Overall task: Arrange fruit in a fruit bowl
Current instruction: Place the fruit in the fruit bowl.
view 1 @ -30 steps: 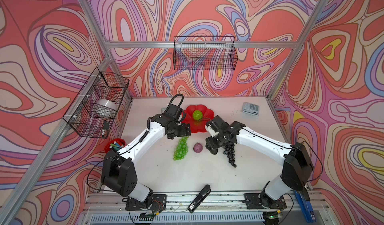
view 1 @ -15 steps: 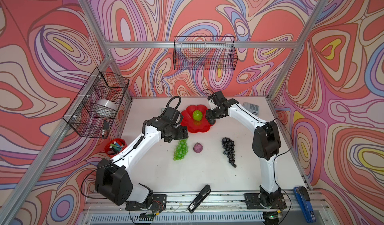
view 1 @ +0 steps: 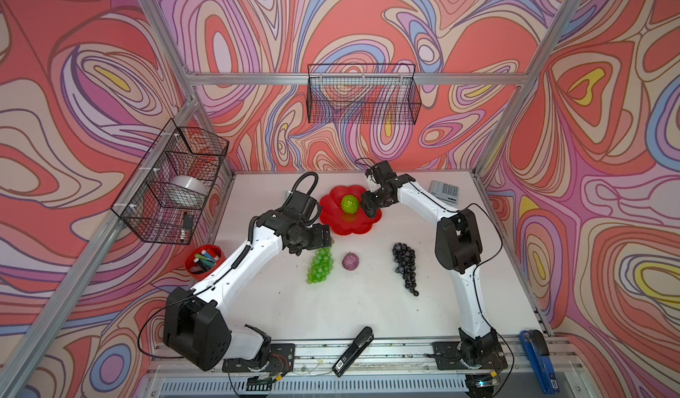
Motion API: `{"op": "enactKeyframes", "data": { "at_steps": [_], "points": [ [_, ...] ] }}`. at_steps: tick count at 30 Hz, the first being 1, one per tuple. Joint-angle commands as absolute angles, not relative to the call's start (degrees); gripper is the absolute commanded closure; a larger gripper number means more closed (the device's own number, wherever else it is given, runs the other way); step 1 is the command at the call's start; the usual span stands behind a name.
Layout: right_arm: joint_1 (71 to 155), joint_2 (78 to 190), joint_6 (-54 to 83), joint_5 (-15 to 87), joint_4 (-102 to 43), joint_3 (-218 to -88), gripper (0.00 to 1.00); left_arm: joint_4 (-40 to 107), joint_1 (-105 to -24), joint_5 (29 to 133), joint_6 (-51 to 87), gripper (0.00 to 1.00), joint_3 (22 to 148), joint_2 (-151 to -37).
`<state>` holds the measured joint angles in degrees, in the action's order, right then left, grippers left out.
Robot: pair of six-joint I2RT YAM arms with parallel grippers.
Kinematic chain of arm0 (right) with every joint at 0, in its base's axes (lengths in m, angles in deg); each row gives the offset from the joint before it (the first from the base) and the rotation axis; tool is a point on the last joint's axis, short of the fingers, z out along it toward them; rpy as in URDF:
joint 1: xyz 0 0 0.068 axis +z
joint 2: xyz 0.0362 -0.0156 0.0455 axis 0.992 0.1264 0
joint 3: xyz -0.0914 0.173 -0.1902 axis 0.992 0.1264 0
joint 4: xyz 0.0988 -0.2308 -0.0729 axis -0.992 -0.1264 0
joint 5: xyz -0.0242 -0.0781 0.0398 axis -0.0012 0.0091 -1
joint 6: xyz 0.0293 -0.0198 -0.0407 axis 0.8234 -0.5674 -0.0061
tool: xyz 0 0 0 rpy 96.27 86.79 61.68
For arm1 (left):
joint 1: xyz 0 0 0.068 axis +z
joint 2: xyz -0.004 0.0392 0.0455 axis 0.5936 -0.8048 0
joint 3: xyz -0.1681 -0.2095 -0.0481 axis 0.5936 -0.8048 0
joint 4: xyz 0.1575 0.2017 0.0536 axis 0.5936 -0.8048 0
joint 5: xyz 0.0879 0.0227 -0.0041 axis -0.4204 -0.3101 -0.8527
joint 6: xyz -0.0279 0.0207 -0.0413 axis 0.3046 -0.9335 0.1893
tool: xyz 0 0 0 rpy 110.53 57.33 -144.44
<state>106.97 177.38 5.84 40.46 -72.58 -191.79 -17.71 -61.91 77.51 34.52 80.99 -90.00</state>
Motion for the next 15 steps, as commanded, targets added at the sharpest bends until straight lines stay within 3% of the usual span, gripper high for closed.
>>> {"op": "enactKeyframes", "data": {
  "at_steps": [1,15],
  "points": [
    [106.48,179.51,6.90,39.68,-70.47,-191.07,0.53,-19.58,-61.92,76.57,35.36,0.10,80.19,-89.47],
    [106.49,182.29,8.27,39.32,-69.63,-192.04,0.46,-20.01,-61.94,76.97,35.47,0.08,80.62,-88.87]
  ]
}}
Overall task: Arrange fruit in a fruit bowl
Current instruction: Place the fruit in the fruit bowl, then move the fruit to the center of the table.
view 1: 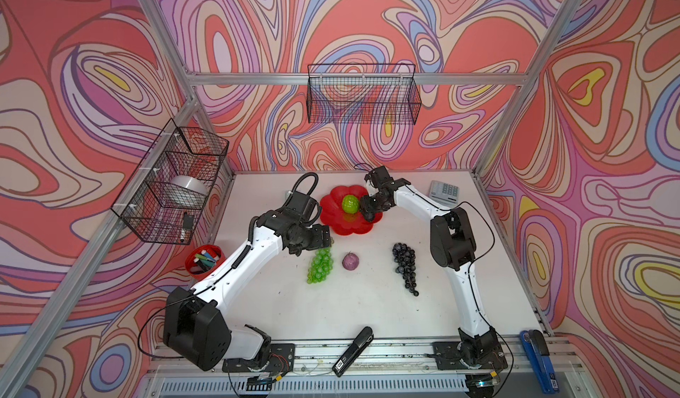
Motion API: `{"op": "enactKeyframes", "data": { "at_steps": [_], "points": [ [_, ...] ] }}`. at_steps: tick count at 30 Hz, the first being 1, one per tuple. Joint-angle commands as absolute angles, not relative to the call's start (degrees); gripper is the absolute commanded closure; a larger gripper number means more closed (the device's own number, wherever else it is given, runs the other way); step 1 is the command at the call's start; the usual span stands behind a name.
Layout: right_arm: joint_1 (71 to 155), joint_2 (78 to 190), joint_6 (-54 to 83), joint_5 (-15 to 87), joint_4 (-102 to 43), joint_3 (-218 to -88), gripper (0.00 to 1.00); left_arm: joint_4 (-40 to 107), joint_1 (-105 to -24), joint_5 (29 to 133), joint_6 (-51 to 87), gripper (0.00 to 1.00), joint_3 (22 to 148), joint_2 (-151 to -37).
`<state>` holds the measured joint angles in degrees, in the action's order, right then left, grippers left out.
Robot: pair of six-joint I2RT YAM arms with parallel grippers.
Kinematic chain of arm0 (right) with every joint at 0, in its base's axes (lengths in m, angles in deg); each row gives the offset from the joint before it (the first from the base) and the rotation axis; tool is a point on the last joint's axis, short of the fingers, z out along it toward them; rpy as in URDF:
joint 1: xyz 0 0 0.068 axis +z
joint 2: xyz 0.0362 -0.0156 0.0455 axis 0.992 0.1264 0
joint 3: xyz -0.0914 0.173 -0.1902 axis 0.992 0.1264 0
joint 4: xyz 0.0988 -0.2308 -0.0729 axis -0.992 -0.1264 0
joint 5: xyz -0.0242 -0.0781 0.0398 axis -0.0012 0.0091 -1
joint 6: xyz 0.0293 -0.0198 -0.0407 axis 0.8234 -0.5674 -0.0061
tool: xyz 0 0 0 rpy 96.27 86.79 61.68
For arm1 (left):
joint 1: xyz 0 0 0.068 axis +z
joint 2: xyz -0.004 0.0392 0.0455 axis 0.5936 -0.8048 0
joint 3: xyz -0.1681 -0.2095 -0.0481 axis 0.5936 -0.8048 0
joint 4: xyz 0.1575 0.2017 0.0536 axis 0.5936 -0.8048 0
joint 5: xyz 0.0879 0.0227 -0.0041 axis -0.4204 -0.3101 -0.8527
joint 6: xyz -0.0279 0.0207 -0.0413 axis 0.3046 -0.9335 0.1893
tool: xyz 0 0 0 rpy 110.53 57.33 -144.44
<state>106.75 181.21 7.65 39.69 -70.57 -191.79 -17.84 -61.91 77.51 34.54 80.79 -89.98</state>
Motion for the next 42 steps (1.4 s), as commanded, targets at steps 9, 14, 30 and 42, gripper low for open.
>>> {"op": "enactKeyframes", "data": {
  "at_steps": [9,14,30,42],
  "points": [
    [106.45,183.11,8.01,38.89,-70.39,-194.06,0.32,-21.14,-61.90,77.48,34.64,0.06,81.68,-89.49],
    [106.40,180.42,7.54,40.36,-69.21,-193.08,0.28,-23.84,-61.90,77.45,32.80,0.07,84.26,-90.34],
    [106.50,154.64,6.28,42.52,-66.07,-175.74,0.26,-28.67,-71.13,79.28,29.45,0.14,89.96,-98.18],
    [106.59,134.05,8.36,45.60,-57.43,-145.30,0.26,-26.81,-80.76,76.45,33.49,0.11,94.11,-108.75]
  ]
}}
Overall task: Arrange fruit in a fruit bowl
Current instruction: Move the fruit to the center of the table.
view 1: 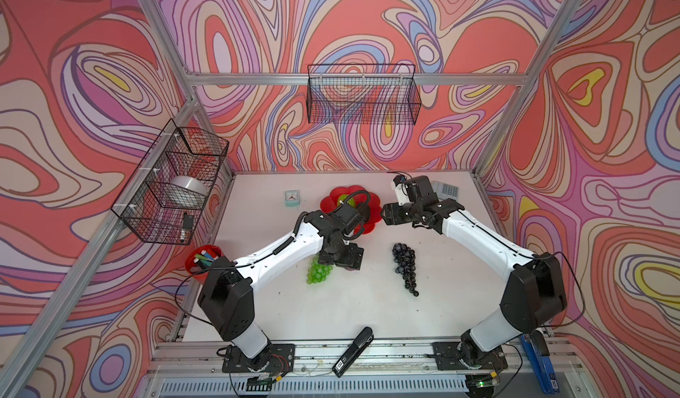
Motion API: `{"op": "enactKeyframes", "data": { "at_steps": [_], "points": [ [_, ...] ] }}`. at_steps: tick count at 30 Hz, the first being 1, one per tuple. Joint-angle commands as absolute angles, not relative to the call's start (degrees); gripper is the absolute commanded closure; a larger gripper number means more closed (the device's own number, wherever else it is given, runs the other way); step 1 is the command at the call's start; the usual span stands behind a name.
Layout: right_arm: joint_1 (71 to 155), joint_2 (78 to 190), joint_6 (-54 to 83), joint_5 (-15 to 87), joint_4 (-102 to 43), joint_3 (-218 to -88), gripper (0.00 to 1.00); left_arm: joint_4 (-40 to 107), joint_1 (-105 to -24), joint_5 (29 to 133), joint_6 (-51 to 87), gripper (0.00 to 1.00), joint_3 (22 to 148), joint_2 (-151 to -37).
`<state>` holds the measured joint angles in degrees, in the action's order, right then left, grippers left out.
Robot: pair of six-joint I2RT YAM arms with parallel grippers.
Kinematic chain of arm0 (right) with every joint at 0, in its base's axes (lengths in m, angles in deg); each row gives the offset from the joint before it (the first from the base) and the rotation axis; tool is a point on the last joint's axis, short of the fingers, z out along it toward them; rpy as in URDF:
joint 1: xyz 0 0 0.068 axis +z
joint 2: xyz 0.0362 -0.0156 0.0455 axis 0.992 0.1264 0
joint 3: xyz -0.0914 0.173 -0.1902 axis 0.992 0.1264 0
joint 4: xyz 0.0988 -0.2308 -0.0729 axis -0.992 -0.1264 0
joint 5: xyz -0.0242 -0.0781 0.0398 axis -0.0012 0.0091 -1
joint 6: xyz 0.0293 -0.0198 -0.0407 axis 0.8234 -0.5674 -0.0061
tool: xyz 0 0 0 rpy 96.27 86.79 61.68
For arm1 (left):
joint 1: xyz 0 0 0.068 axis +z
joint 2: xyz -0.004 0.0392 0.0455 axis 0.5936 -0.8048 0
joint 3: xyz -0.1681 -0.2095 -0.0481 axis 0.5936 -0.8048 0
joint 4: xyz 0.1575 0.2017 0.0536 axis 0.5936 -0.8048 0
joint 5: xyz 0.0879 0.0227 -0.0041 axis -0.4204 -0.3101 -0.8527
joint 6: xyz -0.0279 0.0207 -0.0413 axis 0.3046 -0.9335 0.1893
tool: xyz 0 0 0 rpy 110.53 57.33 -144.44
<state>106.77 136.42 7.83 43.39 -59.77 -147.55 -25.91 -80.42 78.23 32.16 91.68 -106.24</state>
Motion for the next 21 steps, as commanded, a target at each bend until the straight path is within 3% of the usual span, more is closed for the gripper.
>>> {"op": "enactKeyframes", "data": {
  "at_steps": [1,21],
  "points": [
    [106.61,133.32,8.44,45.77,-57.30,-144.20,0.26,-27.01,-80.88,76.00,33.66,0.11,95.03,-110.16],
    [106.51,125.54,8.92,47.68,-61.18,-137.63,0.27,-24.42,-80.76,74.77,32.01,0.18,101.04,-124.64]
  ]
}}
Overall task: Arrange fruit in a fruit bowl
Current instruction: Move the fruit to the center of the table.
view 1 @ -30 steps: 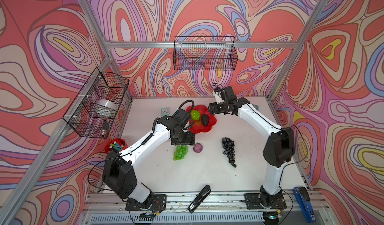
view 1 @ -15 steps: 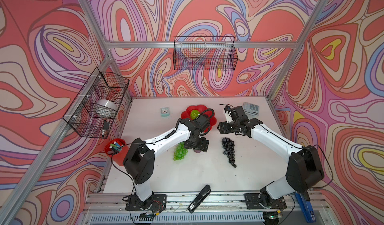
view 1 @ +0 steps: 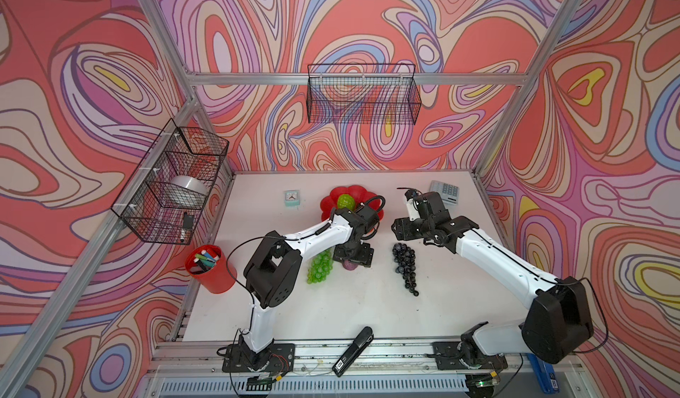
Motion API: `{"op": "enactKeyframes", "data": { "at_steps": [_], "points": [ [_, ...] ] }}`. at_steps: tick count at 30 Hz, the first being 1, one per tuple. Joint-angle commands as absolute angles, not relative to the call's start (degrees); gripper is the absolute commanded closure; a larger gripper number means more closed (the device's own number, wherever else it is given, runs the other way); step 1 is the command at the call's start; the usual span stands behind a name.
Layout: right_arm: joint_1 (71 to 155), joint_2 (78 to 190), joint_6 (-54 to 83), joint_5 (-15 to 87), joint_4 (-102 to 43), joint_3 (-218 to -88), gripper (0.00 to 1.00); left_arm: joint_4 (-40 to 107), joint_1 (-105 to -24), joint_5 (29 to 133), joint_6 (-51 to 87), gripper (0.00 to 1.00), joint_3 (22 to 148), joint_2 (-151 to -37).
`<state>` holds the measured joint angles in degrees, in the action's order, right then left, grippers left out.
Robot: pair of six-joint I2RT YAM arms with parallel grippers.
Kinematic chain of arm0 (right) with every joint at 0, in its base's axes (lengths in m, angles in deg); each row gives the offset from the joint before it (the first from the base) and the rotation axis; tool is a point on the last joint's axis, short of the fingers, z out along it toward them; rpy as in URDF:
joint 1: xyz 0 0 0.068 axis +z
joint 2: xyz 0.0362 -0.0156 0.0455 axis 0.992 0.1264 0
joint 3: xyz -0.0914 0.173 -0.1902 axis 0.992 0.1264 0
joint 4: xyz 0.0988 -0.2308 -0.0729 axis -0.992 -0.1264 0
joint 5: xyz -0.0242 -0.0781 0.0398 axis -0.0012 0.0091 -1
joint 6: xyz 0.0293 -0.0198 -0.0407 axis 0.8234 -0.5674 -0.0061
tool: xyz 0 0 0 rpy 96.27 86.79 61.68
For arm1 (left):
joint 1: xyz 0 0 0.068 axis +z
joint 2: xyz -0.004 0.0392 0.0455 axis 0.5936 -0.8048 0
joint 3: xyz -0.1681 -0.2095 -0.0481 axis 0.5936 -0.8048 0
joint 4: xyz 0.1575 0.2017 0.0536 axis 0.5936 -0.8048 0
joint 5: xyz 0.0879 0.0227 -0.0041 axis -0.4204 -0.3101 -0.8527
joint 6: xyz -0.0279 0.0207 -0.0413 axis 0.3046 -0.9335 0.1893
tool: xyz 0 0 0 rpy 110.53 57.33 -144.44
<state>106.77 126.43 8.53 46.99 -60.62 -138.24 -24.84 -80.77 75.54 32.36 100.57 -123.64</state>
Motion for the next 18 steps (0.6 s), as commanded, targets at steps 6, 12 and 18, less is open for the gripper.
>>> {"op": "enactKeyframes", "data": {
  "at_steps": [6,12,18],
  "points": [
    [106.48,126.53,8.63,47.28,-61.36,-137.98,0.28,-23.32,-80.18,75.27,31.99,0.23,101.12,-126.63],
    [106.56,126.94,8.88,46.88,-61.15,-137.83,0.29,-21.80,-80.09,76.99,32.48,0.27,100.31,-125.88],
    [106.55,127.64,8.97,46.49,-60.63,-137.81,0.29,-21.78,-79.82,75.72,32.17,0.24,100.87,-126.69]
  ]
}}
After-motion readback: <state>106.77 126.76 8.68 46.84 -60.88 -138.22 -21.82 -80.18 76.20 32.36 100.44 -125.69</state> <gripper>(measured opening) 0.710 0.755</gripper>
